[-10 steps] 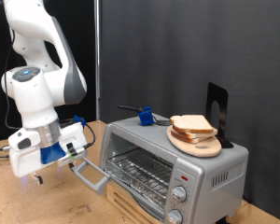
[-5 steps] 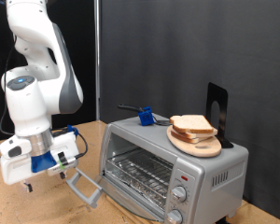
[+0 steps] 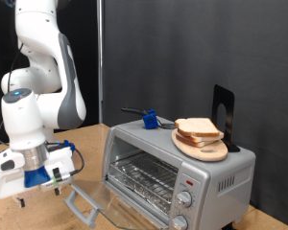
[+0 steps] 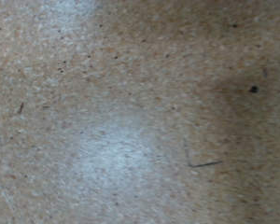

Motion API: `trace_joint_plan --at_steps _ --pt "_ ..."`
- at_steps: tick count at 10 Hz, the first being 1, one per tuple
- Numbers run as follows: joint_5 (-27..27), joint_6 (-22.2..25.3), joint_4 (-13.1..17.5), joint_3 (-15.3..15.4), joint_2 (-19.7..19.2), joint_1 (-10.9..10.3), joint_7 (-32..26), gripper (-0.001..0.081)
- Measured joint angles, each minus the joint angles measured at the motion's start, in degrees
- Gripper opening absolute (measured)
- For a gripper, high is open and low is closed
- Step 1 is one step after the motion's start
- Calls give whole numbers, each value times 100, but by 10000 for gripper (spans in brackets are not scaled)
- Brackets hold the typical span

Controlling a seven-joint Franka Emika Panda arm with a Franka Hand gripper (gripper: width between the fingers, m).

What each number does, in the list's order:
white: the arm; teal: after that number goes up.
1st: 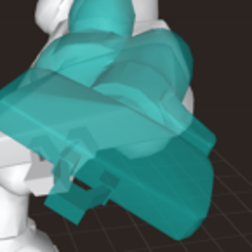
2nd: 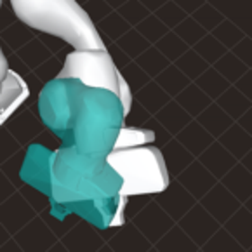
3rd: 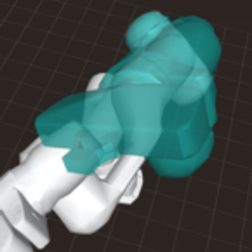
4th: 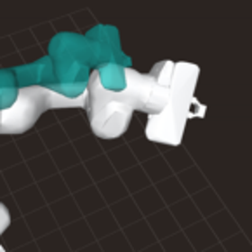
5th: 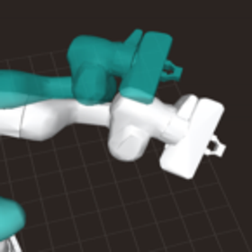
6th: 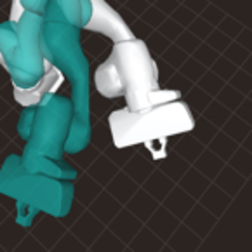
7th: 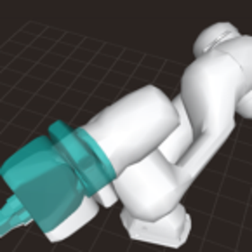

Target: Make a piece of toast with the oven

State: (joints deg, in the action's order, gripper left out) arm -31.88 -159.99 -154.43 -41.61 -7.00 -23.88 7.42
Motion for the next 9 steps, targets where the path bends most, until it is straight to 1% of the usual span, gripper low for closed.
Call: trace_joint_plan --at_steps 2,3,4,6,9 --pt "-803 -89 172 323 -435 215 -525 801" --pt "-1136 -91 282 481 -595 329 -755 801" --pt "-1345 -88 372 591 -705 410 -937 801" --pt "-1438 22 443 638 -732 477 -1178 801" --pt "-1382 160 413 589 -534 489 -1332 801"
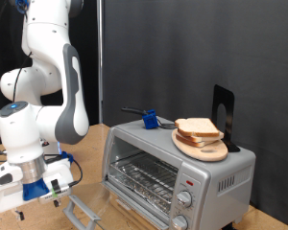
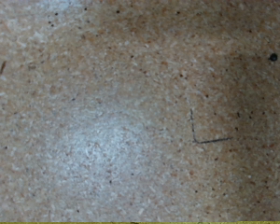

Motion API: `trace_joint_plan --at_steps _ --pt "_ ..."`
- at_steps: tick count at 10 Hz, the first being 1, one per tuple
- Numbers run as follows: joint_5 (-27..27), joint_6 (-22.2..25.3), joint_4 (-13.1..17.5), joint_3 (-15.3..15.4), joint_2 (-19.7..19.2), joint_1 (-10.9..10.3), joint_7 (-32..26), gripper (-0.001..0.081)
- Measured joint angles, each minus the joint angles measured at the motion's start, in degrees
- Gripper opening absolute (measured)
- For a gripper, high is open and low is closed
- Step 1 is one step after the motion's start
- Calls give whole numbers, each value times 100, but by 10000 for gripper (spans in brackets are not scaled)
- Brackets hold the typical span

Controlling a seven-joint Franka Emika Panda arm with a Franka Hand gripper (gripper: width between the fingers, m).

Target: Make a piece of toast with the oven

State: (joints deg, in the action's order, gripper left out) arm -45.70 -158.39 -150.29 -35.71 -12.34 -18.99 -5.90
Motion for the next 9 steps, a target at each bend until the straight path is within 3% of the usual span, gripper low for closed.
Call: trace_joint_plan --at_steps 6,9 --pt "392 -5 -85 -304 114 -2 165 801" --pt "585 209 -140 -427 409 -1 171 801"
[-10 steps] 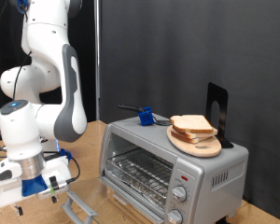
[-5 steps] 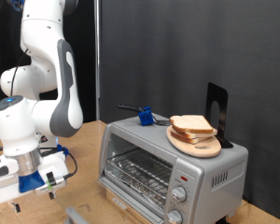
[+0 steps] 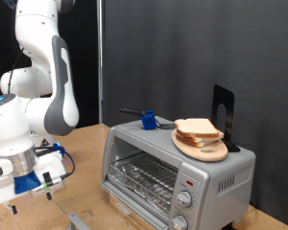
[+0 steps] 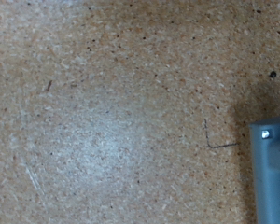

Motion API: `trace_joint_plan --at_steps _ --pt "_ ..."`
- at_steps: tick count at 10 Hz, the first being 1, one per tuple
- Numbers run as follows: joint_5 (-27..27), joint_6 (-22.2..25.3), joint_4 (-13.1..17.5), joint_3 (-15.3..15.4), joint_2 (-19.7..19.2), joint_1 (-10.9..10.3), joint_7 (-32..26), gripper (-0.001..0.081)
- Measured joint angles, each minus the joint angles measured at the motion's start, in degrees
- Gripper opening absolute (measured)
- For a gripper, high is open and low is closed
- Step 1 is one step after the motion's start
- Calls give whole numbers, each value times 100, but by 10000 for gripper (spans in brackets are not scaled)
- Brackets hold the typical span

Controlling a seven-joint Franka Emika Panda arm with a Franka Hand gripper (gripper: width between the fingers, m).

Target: Make a piece of toast with the oven

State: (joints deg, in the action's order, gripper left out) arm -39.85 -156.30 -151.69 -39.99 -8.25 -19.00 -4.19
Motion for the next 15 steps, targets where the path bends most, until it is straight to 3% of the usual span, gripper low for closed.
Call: trace_joint_plan --at_steps 2,4,7,10,12,15 --pt "-580 478 97 52 220 3 -538 801" --pt "-1268 1261 207 6 768 34 -1244 801" --pt "-1493 2053 326 -15 1511 40 -1324 801" --pt "-1439 2169 418 168 2112 36 -978 801" --pt "-1033 2099 466 421 2387 79 -232 801" --pt "-1360 2141 527 437 2440 -31 -770 801"
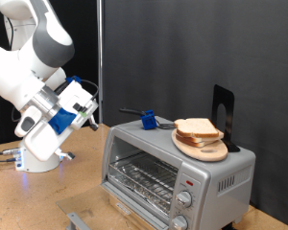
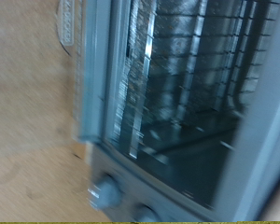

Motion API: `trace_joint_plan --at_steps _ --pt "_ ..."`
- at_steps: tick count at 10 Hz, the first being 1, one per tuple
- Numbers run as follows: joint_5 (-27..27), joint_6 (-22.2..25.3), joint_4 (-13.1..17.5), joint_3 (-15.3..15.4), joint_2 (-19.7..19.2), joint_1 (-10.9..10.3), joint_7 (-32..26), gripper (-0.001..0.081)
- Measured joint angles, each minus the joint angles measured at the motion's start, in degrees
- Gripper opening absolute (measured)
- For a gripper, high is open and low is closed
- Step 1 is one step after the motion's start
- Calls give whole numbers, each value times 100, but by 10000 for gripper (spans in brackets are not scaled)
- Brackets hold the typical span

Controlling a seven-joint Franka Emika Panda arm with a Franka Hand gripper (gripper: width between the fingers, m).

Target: Make a piece of toast with the oven

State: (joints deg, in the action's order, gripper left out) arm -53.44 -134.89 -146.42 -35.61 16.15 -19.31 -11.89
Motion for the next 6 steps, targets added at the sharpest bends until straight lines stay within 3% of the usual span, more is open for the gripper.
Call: trace_joint_plan --at_steps 2,3,6 --pt "-55 150 154 146 213 -151 -75 801" --pt "247 391 261 262 287 -157 105 801" --pt "2485 1233 781 859 383 -112 873 801"
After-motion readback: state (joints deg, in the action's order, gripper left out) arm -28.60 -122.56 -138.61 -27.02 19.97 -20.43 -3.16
